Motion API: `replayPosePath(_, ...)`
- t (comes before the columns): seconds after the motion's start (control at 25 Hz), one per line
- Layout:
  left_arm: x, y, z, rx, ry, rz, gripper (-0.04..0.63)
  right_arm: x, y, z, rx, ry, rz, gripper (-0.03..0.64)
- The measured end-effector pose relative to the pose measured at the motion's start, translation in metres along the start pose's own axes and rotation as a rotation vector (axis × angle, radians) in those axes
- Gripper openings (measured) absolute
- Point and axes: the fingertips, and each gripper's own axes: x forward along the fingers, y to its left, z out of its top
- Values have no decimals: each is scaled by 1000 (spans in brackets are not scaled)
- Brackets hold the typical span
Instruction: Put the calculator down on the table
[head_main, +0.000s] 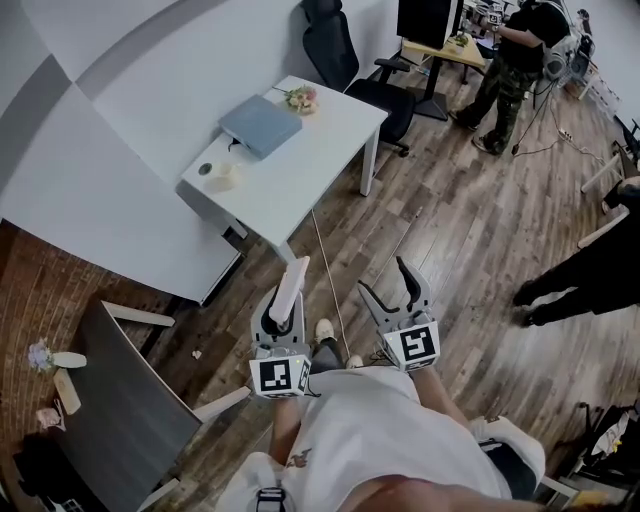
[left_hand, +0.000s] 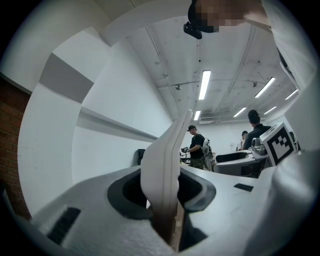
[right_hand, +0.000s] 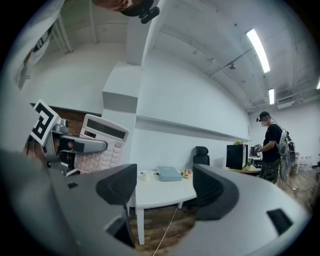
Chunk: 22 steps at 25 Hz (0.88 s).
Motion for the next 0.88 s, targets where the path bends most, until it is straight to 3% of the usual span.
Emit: replayPosePath(0.88, 141, 135, -18, -42, -1, -71, 124, 186, -12, 1, -40, 38, -59, 323)
